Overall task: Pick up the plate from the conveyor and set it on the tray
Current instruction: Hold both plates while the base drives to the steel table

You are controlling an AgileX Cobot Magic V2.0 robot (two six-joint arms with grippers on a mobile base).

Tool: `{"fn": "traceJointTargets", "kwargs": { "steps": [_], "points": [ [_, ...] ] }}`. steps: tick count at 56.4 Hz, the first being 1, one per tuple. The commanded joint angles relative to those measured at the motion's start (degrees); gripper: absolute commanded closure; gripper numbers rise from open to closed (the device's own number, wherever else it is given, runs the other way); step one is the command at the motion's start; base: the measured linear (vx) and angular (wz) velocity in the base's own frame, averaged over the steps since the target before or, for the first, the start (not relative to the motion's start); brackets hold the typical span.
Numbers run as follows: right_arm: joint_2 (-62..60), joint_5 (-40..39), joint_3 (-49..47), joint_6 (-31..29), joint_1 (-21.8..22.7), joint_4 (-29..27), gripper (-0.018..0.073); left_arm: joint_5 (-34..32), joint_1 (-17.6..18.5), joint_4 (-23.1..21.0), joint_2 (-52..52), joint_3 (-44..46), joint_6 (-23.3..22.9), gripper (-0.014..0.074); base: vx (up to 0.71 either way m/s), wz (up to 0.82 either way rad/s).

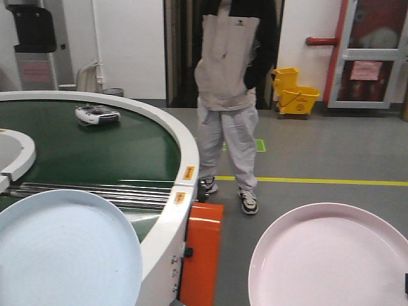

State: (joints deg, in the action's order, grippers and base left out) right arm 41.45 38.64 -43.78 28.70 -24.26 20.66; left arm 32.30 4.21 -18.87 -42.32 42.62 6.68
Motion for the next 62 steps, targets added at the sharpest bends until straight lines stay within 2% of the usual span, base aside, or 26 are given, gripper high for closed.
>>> {"fn": "traceJointTargets", "kwargs": {
  "steps": [1, 32, 62],
  "points": [
    [-0.14, -4.17, -1.61, 0.17, 0.2, 1.75, 0.0568, -4.91, 0.31, -1.44, 0.42, 1.76, -0.1, 0.0603, -0.12, -0.54],
    [-0.5, -4.17, -1.61, 0.17, 0.2, 1.75, 0.0568, -4.81, 0.31, -1.44, 0.42, 1.76, -0.1, 0.0603, -0.03, -0.49],
    [-0.5, -4.17, -1.61, 0.17, 0.2, 1.75, 0.0568, -4.69, 0.31, -1.44, 0.47, 1.76, -0.1, 0.0603, 0.2, -0.58]
  ]
}}
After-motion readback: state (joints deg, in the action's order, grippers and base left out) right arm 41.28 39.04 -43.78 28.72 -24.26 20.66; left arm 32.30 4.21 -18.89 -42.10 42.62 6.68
